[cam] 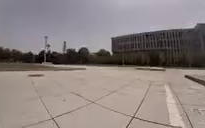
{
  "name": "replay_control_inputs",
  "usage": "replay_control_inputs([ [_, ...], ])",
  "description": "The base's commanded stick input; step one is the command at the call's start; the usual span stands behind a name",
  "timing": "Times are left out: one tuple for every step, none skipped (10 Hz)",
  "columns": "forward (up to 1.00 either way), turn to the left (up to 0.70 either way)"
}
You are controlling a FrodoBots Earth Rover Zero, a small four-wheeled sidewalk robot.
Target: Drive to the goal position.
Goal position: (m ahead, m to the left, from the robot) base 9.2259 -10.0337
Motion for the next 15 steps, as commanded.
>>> replay_control_inputs([
  [0.02,-0.12],
  [0.29,-0.04],
  [1.0,-0.05],
  [1.0,-0.04],
  [1.0,-0.13],
  [0.99,-0.35],
  [1.0,-0.37],
  [1.0,-0.37],
  [1.0,-0.37],
  [1.0,-0.37],
  [1.0,-0.38],
  [1.0,-0.38],
  [1.0,-0.38],
  [1.0,-0.38],
  [1.0,-0.38],
])
